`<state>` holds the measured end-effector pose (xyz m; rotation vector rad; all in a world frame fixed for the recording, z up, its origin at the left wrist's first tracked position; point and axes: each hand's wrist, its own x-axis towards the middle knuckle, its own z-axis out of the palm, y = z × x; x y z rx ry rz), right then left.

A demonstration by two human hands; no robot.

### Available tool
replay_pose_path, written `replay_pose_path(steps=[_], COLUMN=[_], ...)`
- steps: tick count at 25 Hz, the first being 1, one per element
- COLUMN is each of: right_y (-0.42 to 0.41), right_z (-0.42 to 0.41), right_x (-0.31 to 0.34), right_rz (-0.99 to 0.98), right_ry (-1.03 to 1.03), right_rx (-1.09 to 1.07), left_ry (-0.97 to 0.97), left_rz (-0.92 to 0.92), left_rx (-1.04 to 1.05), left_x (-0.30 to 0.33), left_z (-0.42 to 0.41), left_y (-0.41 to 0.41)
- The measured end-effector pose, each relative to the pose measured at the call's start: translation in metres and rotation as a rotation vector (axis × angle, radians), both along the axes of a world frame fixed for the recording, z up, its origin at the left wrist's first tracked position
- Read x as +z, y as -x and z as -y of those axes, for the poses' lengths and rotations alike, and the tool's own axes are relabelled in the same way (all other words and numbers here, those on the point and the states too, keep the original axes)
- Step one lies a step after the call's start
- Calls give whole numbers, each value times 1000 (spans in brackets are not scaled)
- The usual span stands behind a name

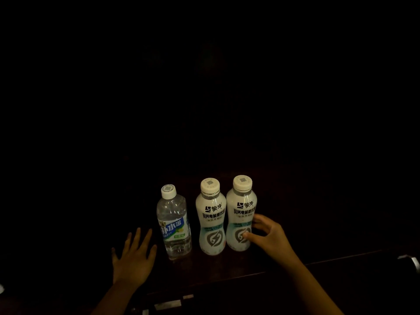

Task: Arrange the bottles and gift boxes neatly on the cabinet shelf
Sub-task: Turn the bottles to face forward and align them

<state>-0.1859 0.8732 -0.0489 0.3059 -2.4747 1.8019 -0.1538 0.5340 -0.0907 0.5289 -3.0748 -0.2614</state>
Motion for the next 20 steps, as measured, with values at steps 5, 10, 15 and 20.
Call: replay_pose_path(steps=[5, 10, 15, 20], right_y=[-2, -5, -8, -8], right_z=[5, 18, 24, 24], right_x=[0, 0, -1, 0], right_rz=[-5, -5, -6, 10], right_ry=[-8, 6, -3, -17], right_rx=[-19, -31, -39, -37], left_ry=[-13, -13, -22, -19], left_rz=[3, 11, 4, -8], left_rx=[0, -11, -16, -16], left_x=[1, 2, -1, -5], left_z=[0, 0, 1, 4], left_y=[0, 0, 1, 3])
